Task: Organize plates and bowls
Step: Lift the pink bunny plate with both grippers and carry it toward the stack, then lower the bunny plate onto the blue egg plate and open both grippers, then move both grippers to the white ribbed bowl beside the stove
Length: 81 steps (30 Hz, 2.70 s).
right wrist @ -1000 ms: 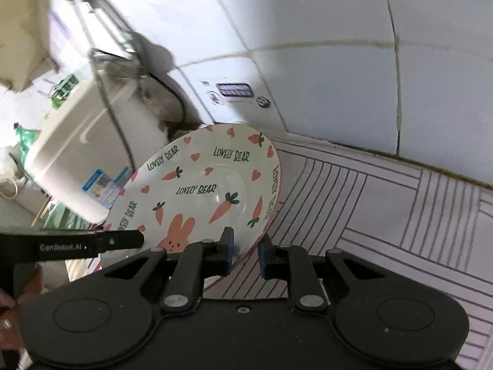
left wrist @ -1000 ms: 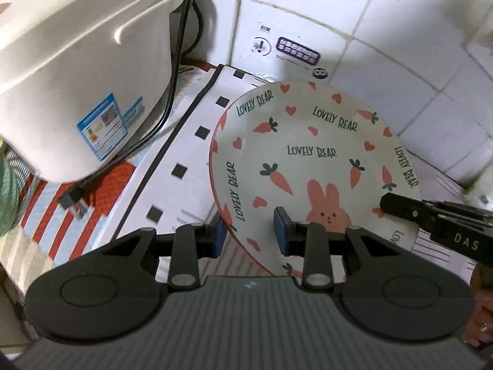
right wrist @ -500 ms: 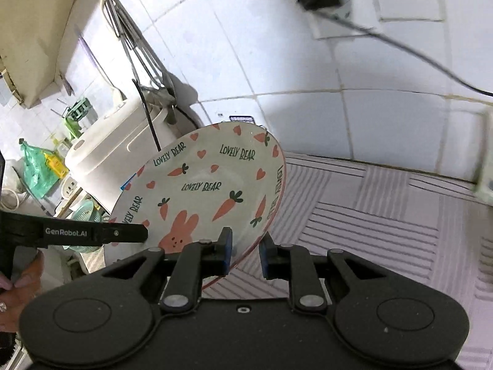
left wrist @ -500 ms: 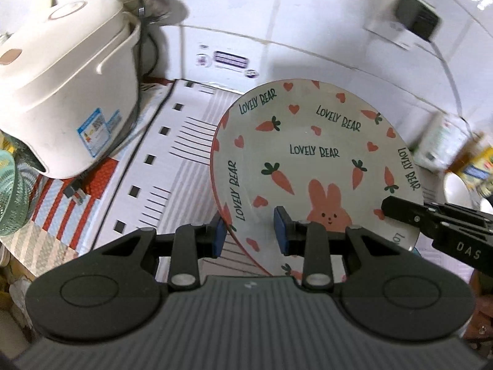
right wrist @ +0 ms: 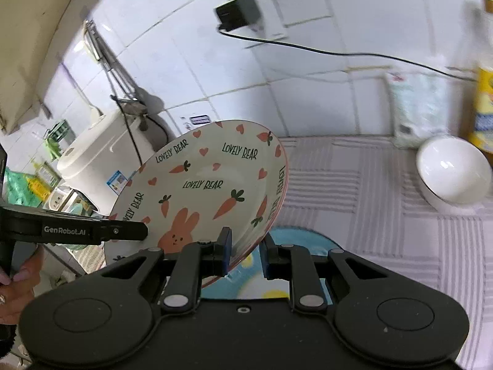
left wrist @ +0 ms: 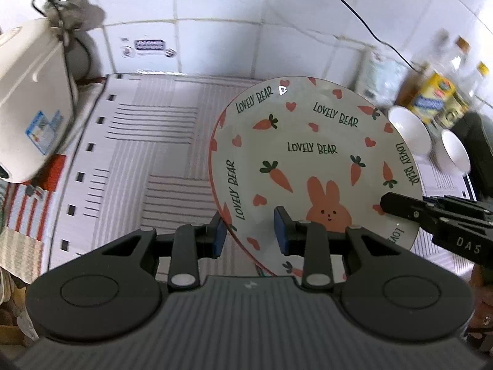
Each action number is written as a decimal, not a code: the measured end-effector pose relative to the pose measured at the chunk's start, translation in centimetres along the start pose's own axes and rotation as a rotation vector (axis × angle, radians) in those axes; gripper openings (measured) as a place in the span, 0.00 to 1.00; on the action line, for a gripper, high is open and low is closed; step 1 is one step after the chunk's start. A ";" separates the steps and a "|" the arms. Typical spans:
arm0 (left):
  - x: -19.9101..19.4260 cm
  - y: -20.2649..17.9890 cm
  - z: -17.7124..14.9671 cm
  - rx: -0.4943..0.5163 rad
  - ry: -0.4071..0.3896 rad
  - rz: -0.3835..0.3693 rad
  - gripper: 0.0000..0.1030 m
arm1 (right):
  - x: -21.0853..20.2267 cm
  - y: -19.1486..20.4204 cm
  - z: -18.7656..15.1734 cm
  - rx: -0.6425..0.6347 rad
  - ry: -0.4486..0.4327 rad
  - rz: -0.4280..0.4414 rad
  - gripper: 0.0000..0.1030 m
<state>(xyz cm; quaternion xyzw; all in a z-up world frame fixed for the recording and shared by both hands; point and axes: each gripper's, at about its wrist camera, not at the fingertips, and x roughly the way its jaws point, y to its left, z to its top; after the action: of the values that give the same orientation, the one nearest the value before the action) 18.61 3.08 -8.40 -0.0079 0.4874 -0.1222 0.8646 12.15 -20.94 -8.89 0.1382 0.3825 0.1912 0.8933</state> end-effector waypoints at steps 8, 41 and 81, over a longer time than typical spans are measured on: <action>1.2 -1.7 -1.7 0.026 0.071 -0.025 0.30 | -2.0 -1.4 -3.8 0.061 0.014 -0.040 0.24; 6.4 -2.6 -5.2 -0.032 0.276 -0.036 0.31 | 0.1 -2.0 -7.6 0.067 0.198 -0.196 0.24; -1.3 -7.9 -7.3 0.130 0.207 0.042 0.31 | -5.8 1.3 -9.5 -0.049 0.025 -0.463 0.42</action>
<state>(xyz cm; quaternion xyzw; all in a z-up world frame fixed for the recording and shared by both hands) 10.18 -3.49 -10.06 0.0711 0.5653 -0.1354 0.8106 1.15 -21.42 -11.10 0.0226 0.4102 -0.0077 0.9117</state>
